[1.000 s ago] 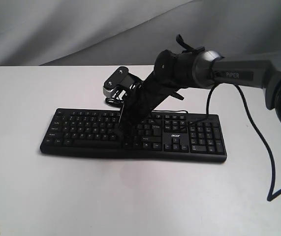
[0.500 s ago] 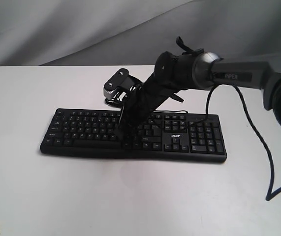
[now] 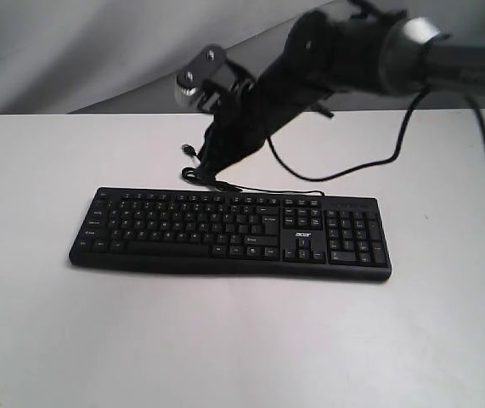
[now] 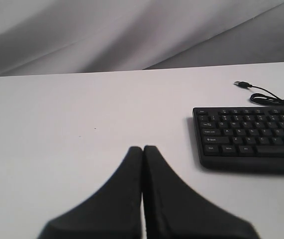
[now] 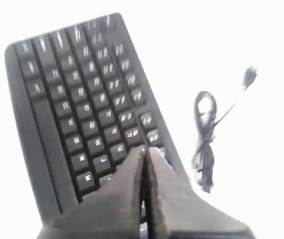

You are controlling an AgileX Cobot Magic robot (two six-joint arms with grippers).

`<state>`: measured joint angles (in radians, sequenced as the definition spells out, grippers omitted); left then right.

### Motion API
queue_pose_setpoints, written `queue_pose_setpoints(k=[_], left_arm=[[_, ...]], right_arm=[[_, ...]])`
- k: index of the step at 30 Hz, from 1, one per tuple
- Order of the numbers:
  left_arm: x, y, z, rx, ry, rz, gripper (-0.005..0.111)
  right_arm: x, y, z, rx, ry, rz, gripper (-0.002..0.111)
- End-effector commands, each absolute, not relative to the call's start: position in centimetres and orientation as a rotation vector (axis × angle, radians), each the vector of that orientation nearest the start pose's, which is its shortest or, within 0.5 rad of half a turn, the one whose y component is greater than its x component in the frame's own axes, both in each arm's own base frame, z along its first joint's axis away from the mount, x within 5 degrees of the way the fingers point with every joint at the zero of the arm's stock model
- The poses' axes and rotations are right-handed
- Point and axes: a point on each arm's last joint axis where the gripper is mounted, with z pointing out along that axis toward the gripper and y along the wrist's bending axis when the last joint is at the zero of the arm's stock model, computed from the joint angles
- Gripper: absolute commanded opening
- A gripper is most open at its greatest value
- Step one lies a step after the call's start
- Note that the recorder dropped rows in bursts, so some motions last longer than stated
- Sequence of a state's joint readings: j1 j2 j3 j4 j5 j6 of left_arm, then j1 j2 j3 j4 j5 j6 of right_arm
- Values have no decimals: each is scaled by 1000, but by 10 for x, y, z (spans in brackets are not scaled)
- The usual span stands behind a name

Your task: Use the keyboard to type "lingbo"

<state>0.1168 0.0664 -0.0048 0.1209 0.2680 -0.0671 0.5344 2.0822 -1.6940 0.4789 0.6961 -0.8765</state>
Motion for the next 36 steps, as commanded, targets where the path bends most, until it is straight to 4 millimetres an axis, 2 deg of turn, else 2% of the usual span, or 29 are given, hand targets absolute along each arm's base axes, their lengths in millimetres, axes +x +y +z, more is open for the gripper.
queue_pose_setpoints(k=[1, 4, 6, 10, 13, 15, 20, 32, 36], left_arm=[[59, 10, 185, -89, 1817, 142, 1], [59, 10, 185, -89, 1817, 142, 1], [59, 10, 185, -89, 1817, 142, 1], [59, 10, 185, -89, 1817, 142, 1], [59, 10, 185, -89, 1817, 142, 1], [59, 10, 185, -89, 1817, 142, 1], [59, 10, 185, -89, 1817, 142, 1], [59, 10, 185, -89, 1817, 142, 1], [59, 10, 185, -89, 1817, 142, 1]], right_arm=[[365, 241, 307, -1277, 2014, 313, 0], [336, 222, 355, -1214, 1918, 293, 0], [312, 207, 378, -1156, 1855, 278, 0], [267, 175, 398, -1023, 1726, 234, 0], [231, 150, 407, -873, 1640, 255, 0], [209, 136, 405, -795, 1636, 301, 0], [167, 112, 401, -765, 1603, 323, 0], [96, 69, 441, -654, 1361, 327, 0], [79, 57, 446, -608, 1336, 336, 0]])
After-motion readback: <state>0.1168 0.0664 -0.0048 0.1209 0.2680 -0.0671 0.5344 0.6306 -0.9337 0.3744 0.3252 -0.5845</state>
